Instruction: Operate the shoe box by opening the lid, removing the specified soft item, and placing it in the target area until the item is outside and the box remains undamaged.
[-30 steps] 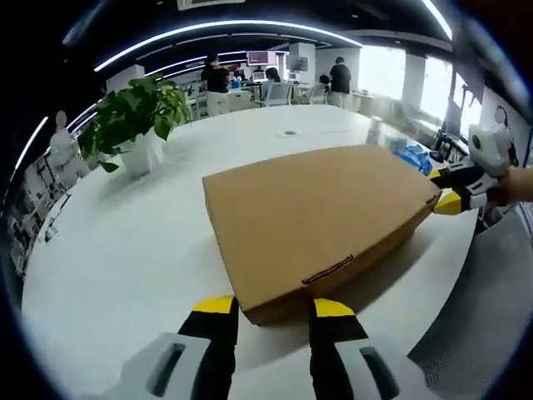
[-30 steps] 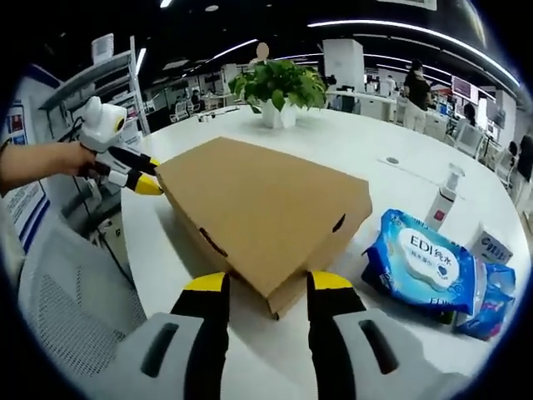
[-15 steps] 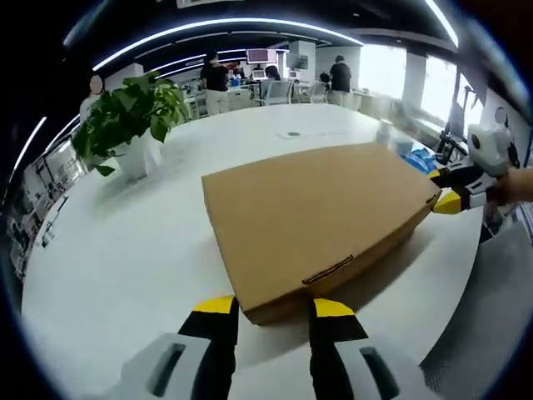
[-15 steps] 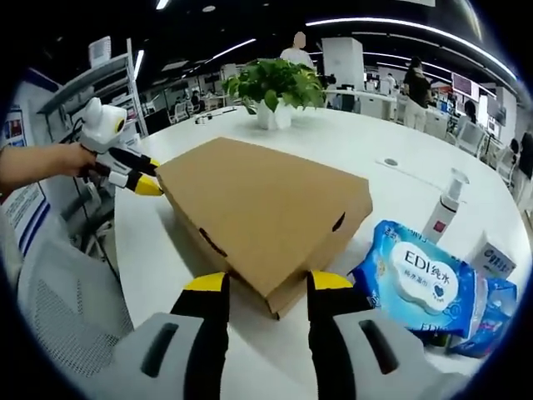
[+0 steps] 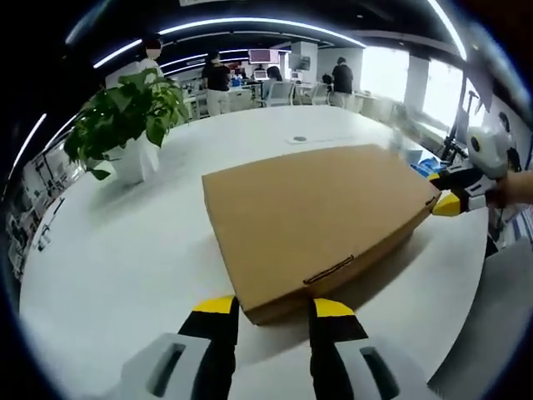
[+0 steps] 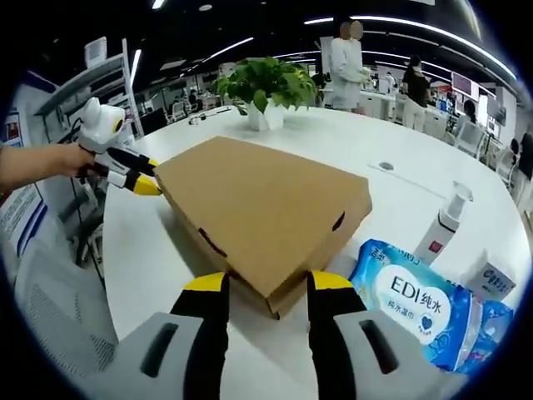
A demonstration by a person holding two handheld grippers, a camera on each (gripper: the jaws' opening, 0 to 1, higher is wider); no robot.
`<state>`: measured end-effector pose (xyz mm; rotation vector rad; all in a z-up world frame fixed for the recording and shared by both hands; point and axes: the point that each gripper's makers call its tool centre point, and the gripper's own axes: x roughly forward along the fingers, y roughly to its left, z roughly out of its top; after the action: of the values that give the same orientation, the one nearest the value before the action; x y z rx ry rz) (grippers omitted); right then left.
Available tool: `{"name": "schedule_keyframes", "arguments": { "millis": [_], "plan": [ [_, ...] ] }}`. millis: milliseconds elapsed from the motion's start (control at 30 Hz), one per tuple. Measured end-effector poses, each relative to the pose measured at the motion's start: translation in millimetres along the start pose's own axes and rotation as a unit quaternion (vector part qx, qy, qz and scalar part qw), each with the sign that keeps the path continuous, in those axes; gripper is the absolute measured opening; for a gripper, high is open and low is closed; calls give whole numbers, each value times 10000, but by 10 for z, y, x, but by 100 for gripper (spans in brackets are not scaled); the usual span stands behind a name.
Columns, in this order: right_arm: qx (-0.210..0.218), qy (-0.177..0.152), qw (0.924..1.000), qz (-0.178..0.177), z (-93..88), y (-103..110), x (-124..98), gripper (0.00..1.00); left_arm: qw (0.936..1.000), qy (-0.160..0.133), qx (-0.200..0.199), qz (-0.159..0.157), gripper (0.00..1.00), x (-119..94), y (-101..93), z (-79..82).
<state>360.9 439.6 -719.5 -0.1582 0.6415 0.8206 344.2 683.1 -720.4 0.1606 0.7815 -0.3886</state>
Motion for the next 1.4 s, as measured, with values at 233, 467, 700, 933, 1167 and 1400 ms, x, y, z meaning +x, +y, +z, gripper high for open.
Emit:
{"name": "schedule_keyframes", "arguments": {
  "millis": [233,467,700,933,1167,1400],
  "plan": [
    [3,10,10000,-45,51,-104,63,34,10000,16,3,-36,33,100,48,99],
    [70,31,9999,-71,71,-171,95,35,10000,13,-48,-87,33,158,69,144],
    [34,98,9999,-112,30,-183,101,35,9999,8,-59,-99,34,156,64,139],
    [113,-50,9995,-304,48,-250,-26,38,10000,0,-25,-41,40,95,25,131],
    [189,-157,9979,-596,-37,-431,-333,40,10000,-91,8,-19,43,-81,-80,126],
    [335,-265,9945,-956,-186,-612,-734,42,9994,-326,37,-76,47,-272,-272,172]
  ]
}}
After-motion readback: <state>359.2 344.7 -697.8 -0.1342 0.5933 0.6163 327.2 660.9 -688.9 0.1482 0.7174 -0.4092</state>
